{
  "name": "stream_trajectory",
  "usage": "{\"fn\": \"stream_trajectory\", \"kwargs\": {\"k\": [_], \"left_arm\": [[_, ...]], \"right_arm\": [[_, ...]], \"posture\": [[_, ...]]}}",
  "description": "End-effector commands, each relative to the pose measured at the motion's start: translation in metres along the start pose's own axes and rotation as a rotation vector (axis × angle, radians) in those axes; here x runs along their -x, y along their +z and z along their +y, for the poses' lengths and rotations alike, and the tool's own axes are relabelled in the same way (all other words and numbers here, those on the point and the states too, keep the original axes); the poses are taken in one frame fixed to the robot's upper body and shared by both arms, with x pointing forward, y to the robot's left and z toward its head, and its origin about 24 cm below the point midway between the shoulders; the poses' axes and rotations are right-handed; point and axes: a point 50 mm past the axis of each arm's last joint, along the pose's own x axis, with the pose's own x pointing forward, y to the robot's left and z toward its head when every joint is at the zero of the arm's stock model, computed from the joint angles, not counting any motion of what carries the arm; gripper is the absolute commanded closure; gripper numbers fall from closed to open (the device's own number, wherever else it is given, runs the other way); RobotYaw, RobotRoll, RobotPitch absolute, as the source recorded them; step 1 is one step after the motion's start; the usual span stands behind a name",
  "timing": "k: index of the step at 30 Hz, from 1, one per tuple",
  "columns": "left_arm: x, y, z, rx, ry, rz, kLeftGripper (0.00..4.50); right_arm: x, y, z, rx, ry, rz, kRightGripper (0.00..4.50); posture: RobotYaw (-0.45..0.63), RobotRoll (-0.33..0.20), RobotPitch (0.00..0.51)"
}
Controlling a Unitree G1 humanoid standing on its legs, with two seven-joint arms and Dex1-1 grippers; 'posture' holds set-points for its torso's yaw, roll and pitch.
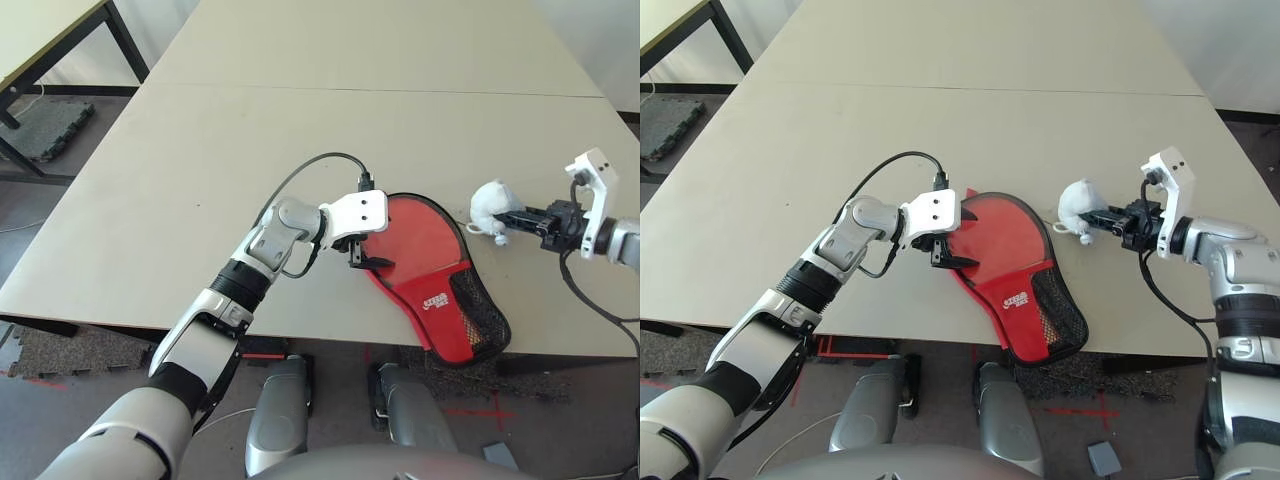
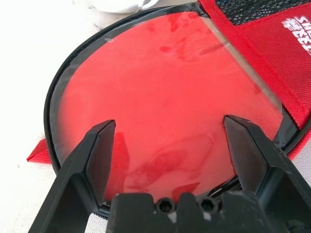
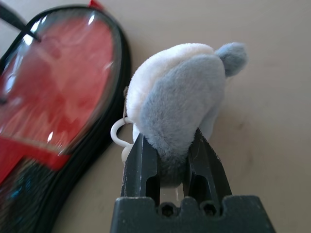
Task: Store the ping-pong paddle in its case and zip it.
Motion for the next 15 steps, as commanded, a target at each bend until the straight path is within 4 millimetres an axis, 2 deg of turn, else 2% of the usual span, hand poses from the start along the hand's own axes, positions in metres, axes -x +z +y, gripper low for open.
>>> {"fn": "stream_trajectory", "kwargs": {"k": [1, 4, 15], "left_arm": [[-0.012, -0.021, -0.017, 0.044, -0.093, 0.091, 0.00], [-0.013, -0.021, -0.016, 0.042, -0.095, 0.089, 0.00], [-0.015, -0.022, -0.016, 0.041, -0.095, 0.088, 0.00]], "right_arm": [[0.008, -0.014, 0.009, -0.028, 0.063, 0.086, 4.15], [0.013, -0.018, 0.014, -0.002, 0.099, 0.107, 4.15], [0.033, -0.042, 0.034, -0.099, 0.325, 0.267, 4.15]], "posture": [[0.03, 0.000, 0.174], [0.02, 0.000, 0.172], [0.02, 0.000, 0.168]]}}
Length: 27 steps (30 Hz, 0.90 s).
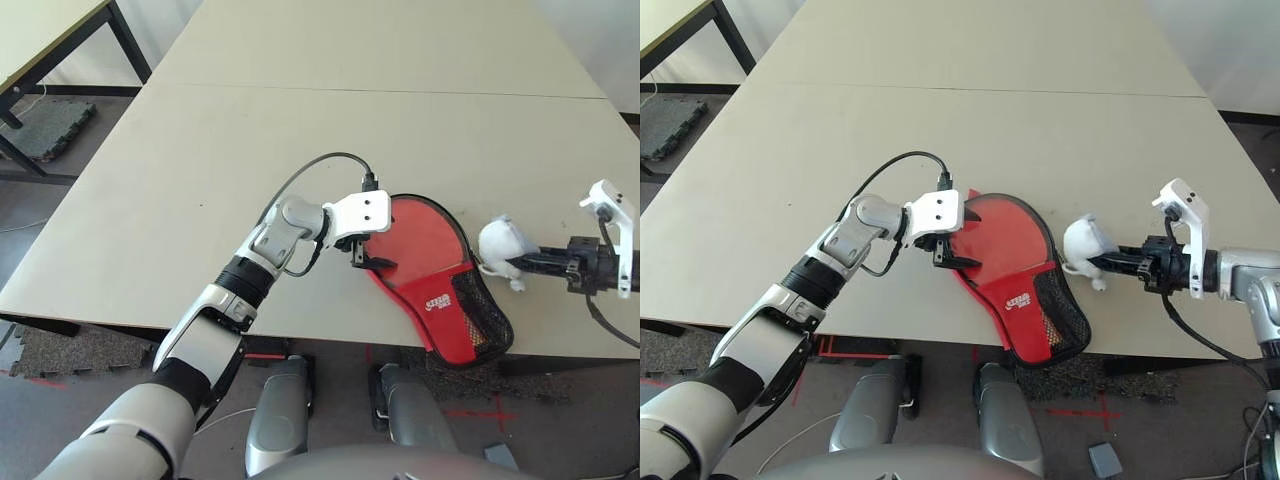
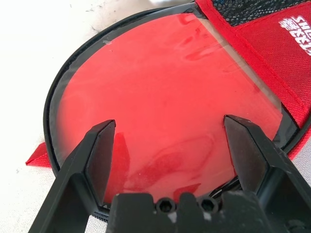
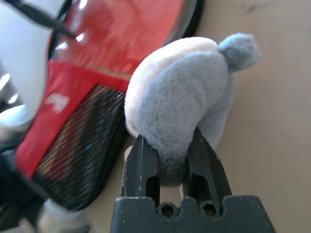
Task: Store the ping-pong paddle in its case and zip it.
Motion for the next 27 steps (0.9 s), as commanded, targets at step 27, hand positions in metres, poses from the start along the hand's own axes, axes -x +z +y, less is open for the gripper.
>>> {"fn": "stream_trajectory", "kwargs": {"k": [27], "left_arm": [[-0.003, -0.027, -0.023, 0.073, -0.078, 0.098, 0.00]], "right_arm": [[0.054, -0.033, 0.000, -0.102, 0.005, 0.264, 3.80]], "posture": [[0.03, 0.000, 0.175]]}}
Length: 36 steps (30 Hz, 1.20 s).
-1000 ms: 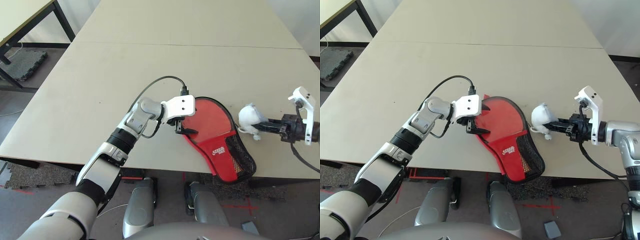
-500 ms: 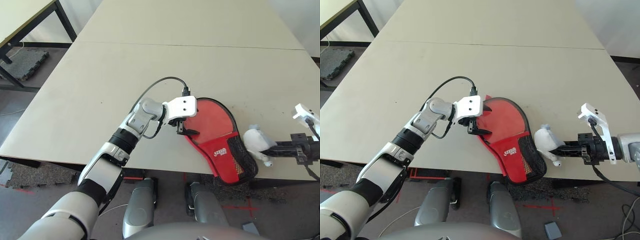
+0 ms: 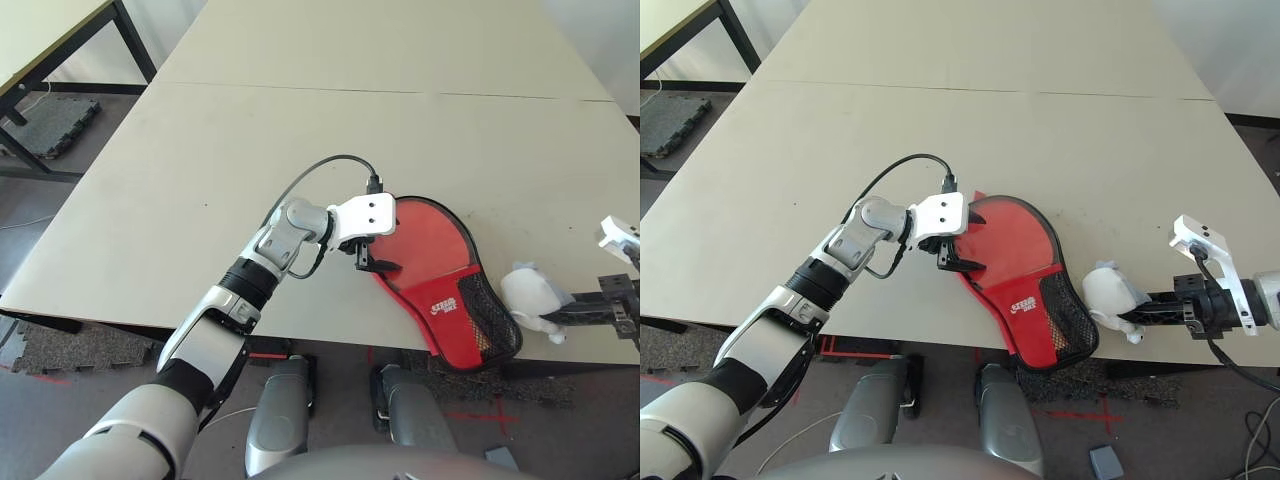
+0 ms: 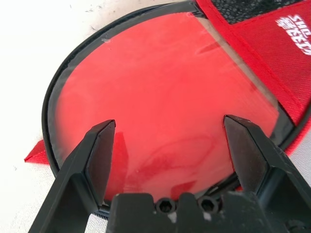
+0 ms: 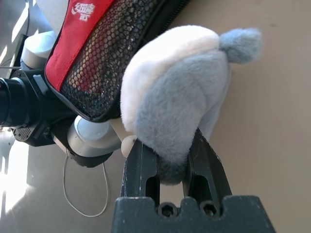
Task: Store the ping-pong paddle in its case and zip it.
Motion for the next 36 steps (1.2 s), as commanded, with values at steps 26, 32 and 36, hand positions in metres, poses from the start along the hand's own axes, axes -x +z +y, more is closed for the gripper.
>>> {"fn": "stream_trajectory", "kwargs": {"k": [26, 32, 36], "left_arm": [[0.068, -0.017, -0.003, 0.281, 0.338, 0.007, 0.00], [0.102, -0.030, 0.018, 0.393, 0.734, -0.014, 0.00], [0.126, -0.051, 0.025, 0.452, 1.079, -0.008, 0.00]], "right_arm": [[0.052, 0.036, -0.052, 0.013, -0.613, -0.682, 0.01], [0.035, 0.044, -0.069, 0.004, -0.770, -0.842, 0.01], [0.024, 0.051, -0.079, -0.018, -0.881, -0.942, 0.01]], "posture": [[0.05, 0.000, 0.156], [0.08, 0.000, 0.144], [0.08, 0.000, 0.137]]}}
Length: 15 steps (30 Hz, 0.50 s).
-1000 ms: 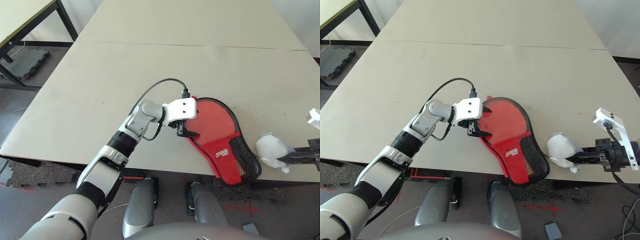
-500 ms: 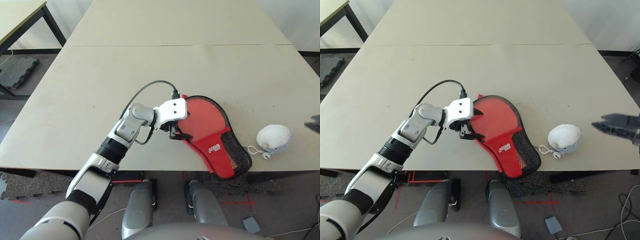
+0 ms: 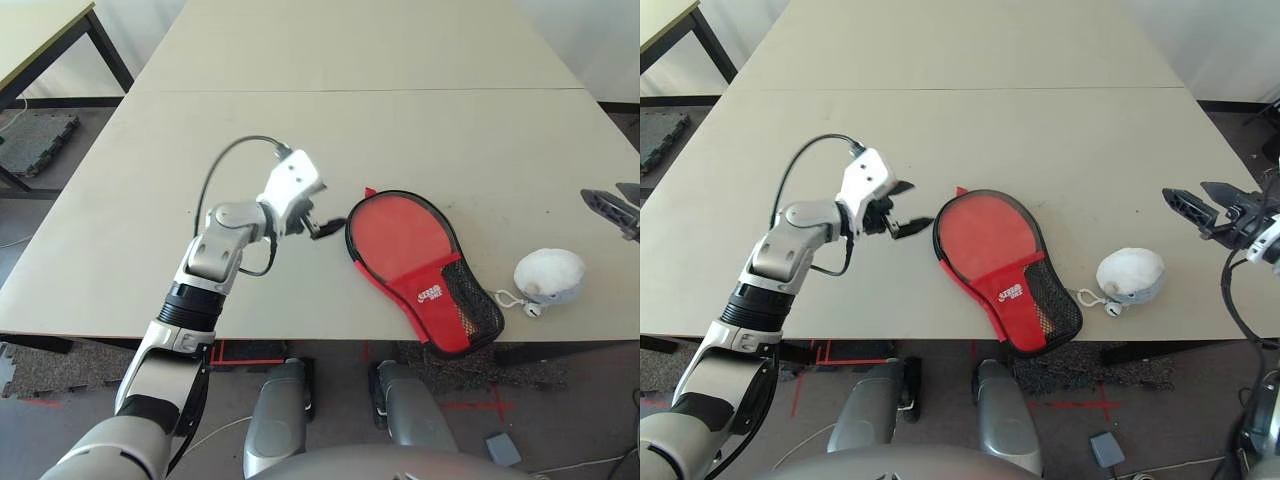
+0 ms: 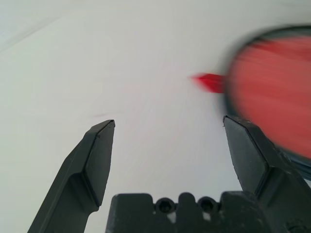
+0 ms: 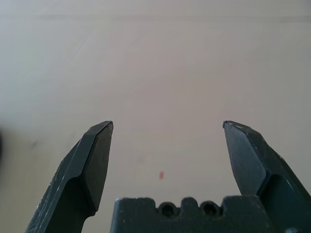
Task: Store the ping-pong paddle in its case and zip it.
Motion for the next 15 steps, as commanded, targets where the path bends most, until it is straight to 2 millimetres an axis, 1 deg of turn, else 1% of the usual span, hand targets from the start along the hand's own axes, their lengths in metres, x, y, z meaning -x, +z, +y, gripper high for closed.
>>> {"fn": "stream_trajectory", "kwargs": {"k": [1, 4, 6, 8, 9, 11, 13, 15], "left_arm": [[0.009, -0.017, 0.025, 0.071, 0.293, -0.019, 0.00], [0.020, -0.025, 0.043, 0.087, 0.522, -0.073, 0.00], [0.028, -0.032, 0.050, 0.079, 0.639, -0.095, 0.00], [0.038, -0.037, 0.055, 0.001, 0.731, -0.132, 0.00], [0.044, -0.040, 0.057, -0.011, 0.789, -0.161, 0.00], [0.049, -0.045, 0.059, -0.006, 0.859, -0.188, 0.00], [0.057, -0.050, 0.065, 0.054, 0.961, -0.190, 0.00], [0.056, -0.050, 0.066, 0.033, 0.966, -0.193, 0.00]], "right_arm": [[-0.006, -0.006, -0.003, -0.004, -0.118, -0.066, 0.01], [-0.014, -0.010, 0.000, 0.005, -0.202, -0.117, 0.01], [-0.017, -0.012, 0.000, 0.005, -0.260, -0.143, 0.01], [-0.021, -0.016, 0.002, 0.007, -0.308, -0.166, 0.01], [-0.022, -0.018, 0.002, 0.008, -0.339, -0.176, 0.01], [-0.023, -0.021, 0.002, 0.007, -0.378, -0.185, 0.01], [-0.026, -0.023, 0.005, 0.009, -0.395, -0.193, 0.01], [-0.030, -0.022, 0.007, 0.015, -0.398, -0.192, 0.01]], "posture": [[0.09, 0.000, 0.135], [0.09, 0.000, 0.132], [0.09, 0.000, 0.130], [0.08, 0.000, 0.128], [0.08, 0.000, 0.128], [0.10, 0.000, 0.138], [0.11, 0.000, 0.140], [0.12, 0.000, 0.138]]}}
